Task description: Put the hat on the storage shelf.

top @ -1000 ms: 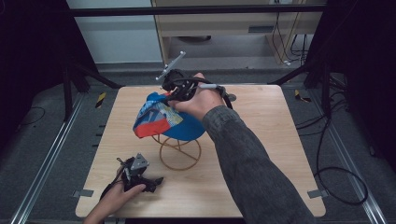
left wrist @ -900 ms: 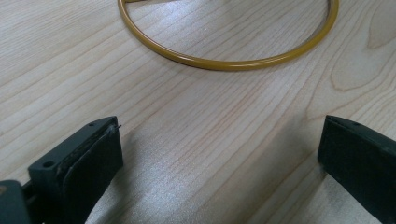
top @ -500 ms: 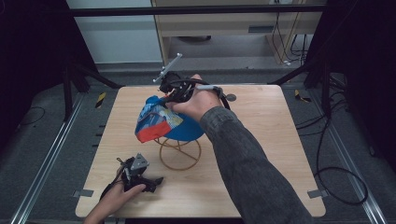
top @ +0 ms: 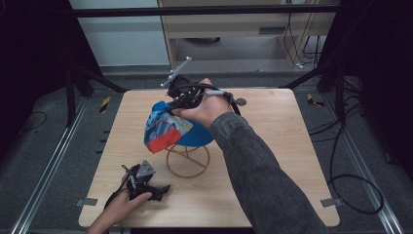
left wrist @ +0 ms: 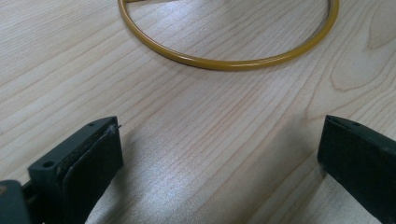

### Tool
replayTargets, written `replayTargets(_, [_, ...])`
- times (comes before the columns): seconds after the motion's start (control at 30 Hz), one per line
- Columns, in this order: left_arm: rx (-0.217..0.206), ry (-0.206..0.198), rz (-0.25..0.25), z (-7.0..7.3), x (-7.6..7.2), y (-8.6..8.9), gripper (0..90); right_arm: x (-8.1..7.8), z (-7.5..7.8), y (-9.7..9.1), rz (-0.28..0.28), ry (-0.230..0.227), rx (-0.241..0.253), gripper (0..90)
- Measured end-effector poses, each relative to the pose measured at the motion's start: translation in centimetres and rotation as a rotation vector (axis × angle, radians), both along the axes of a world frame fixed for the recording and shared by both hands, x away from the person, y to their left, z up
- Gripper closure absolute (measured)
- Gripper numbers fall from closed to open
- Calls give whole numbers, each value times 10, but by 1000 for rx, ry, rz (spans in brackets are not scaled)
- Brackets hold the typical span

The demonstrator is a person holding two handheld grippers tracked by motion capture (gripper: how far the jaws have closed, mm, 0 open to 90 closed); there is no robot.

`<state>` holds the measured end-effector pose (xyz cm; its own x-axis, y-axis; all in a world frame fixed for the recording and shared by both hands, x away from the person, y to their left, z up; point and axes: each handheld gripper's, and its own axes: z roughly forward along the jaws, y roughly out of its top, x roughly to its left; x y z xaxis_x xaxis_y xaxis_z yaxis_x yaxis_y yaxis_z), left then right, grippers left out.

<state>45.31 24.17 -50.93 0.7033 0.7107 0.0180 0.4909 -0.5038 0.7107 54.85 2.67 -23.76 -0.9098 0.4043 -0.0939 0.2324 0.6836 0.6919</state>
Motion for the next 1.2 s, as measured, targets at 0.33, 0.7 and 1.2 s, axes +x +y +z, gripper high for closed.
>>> replayTargets(0.33, [0,0,-1,0,0,0,0,-5,1,-3,-14,9,18,576])
replayTargets(0.7, [0,0,-1,0,0,0,0,-14,4,-15,-25,12,61,482])
replayTargets(1.2, [-1,-1,2,0,0,0,0,-25,13,-41,-78,-31,99,305])
